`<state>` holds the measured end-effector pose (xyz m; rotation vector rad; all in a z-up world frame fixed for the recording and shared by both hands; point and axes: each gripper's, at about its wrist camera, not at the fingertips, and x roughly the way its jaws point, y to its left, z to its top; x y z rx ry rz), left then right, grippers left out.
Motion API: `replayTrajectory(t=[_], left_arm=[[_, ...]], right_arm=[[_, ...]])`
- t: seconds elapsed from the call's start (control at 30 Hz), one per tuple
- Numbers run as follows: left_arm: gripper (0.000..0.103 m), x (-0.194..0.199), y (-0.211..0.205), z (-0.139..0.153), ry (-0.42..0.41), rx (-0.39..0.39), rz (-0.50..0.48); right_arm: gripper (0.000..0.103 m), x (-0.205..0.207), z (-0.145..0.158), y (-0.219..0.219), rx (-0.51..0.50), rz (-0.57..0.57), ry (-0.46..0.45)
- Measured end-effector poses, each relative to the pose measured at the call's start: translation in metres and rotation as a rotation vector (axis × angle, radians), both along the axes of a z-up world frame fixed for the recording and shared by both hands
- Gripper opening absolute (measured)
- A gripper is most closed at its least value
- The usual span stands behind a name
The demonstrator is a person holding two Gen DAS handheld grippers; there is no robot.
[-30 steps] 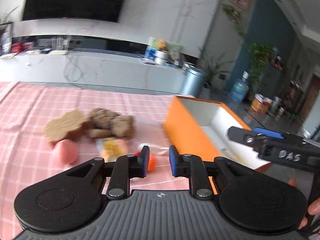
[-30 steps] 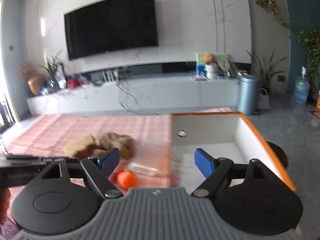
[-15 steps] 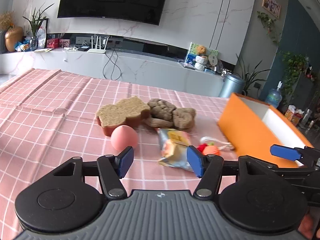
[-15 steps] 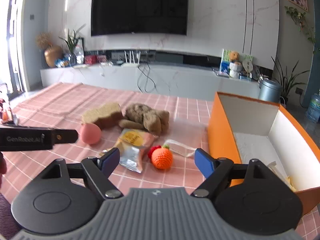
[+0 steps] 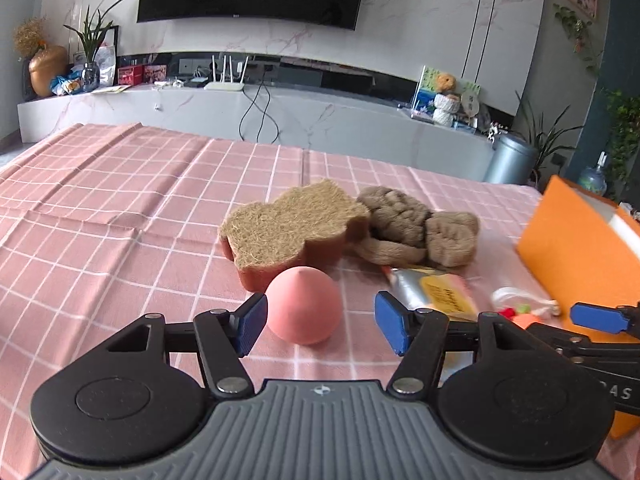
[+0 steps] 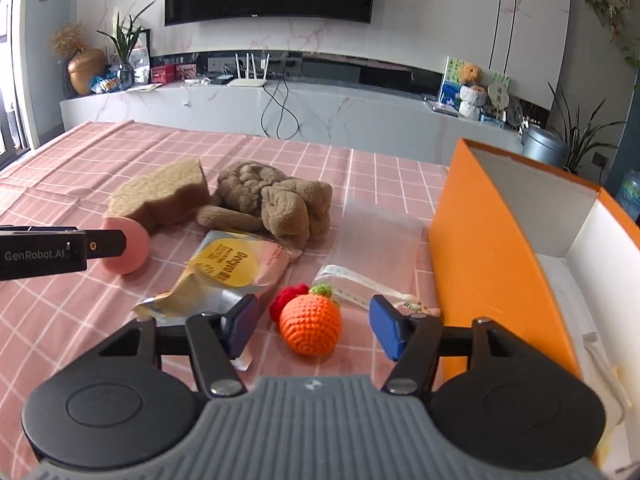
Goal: Organize soft objects
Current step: 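Grasp the pink sponge egg with the left tool while the right tool grasps the orange crocheted fruit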
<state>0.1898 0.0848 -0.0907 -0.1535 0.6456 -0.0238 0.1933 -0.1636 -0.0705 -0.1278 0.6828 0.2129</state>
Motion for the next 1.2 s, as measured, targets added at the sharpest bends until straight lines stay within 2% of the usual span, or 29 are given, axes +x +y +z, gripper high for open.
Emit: replayTrajectory(t=[0.2, 0.33, 0.43, 0.47, 0.63, 0.83, 1.2], left_arm=[[0.072, 0.017, 0.002, -0.011, 0.015, 0.011, 0.009], [0.071, 0.019, 0.001, -0.015, 0.023, 0.021, 0.007], [0.066, 0.022, 0.002, -0.018, 0.027, 0.028, 0.008], [0.061, 0.022, 0.002, -0.018, 0.027, 0.032, 0.006], [0.055, 0.020, 0.000, -0.017, 0.023, 0.050, -0.005], [0.053, 0.003, -0.007, -0.001, -0.005, 0.037, -0.024], [0.053, -0.044, -0.036, 0.042, -0.049, -0.053, -0.105]], right_arm=[[0.060, 0.022, -0.016, 0.000, 0.009, -0.005, 0.033], [0.049, 0.030, -0.025, 0.000, 0.018, -0.006, 0.055], [0.044, 0.034, -0.030, -0.001, 0.031, -0.011, 0.078], [0.042, 0.035, -0.031, -0.001, 0.037, -0.014, 0.085], [0.041, 0.036, -0.035, -0.002, 0.062, -0.014, 0.103], [0.041, 0.032, -0.030, -0.001, 0.057, -0.002, 0.096], [0.041, -0.007, 0.007, -0.007, 0.058, 0.051, 0.010]])
